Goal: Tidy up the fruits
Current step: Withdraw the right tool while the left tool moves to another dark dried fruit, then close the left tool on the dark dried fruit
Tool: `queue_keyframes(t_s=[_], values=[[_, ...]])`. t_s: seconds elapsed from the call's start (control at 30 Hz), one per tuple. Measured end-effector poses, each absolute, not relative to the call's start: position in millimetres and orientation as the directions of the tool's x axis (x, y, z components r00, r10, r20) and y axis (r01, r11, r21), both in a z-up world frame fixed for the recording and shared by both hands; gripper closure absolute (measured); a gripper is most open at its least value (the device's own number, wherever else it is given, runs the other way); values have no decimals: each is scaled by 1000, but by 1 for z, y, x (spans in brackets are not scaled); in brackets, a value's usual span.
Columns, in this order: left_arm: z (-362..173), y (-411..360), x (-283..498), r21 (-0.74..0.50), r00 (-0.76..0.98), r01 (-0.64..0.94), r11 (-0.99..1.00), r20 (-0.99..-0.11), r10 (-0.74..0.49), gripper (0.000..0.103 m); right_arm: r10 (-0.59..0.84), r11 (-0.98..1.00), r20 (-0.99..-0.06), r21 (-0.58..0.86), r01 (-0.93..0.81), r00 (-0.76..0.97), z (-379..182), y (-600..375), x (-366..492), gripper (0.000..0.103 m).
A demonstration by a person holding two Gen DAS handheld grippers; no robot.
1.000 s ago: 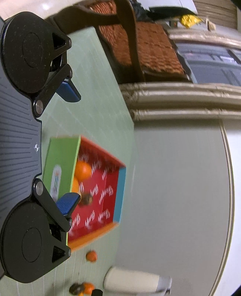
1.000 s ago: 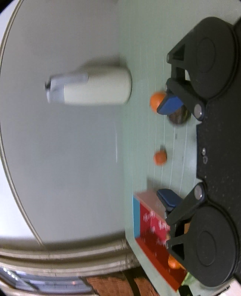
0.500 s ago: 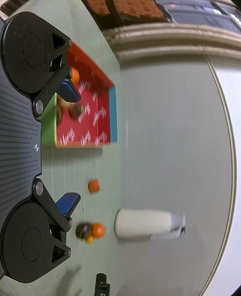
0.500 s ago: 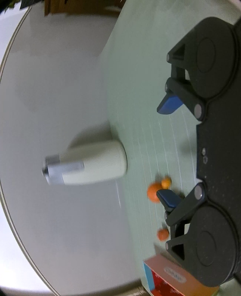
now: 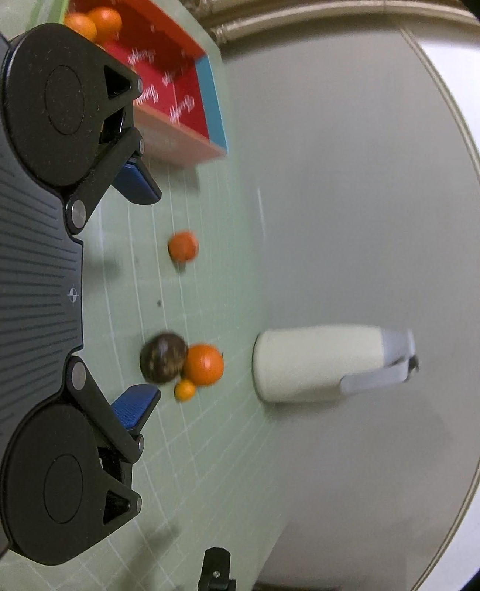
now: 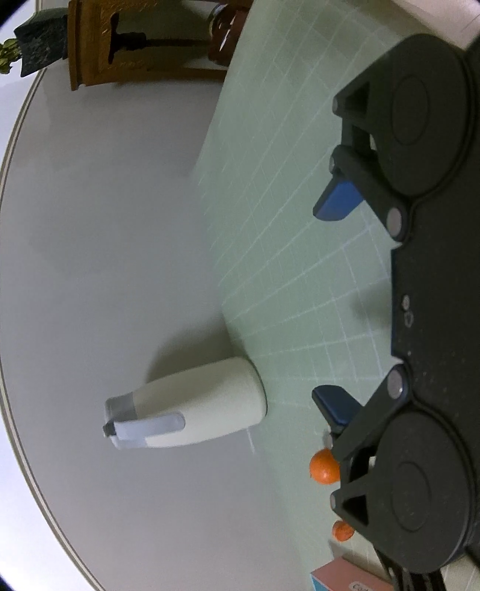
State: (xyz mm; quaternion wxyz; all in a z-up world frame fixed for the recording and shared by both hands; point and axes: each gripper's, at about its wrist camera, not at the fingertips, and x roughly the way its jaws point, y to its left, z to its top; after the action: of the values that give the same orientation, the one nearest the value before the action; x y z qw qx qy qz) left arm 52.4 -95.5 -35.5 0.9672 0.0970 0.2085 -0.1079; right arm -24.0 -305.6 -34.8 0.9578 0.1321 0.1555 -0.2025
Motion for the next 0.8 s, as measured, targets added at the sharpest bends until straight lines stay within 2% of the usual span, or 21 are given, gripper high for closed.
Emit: queue_keyframes(t_s=[0.37, 0.5, 0.63, 0.8], values=[[-43, -133, 85, 120, 852, 293, 949, -483, -202, 2, -440, 820, -347, 222, 528, 828, -40, -346, -41, 7], [-48, -145, 96, 107, 817, 331, 938, -530, -228, 30, -447, 807, -352, 238, 540, 823, -41, -353, -45, 7], [-49, -142, 106, 57, 789, 330, 942, -565, -242, 36, -445, 805, -353, 245, 540, 823, -41, -355, -45, 7], [-52, -140, 114, 20, 768, 325, 945, -589, -252, 59, -437, 808, -351, 250, 533, 828, -40, -354, -49, 7]])
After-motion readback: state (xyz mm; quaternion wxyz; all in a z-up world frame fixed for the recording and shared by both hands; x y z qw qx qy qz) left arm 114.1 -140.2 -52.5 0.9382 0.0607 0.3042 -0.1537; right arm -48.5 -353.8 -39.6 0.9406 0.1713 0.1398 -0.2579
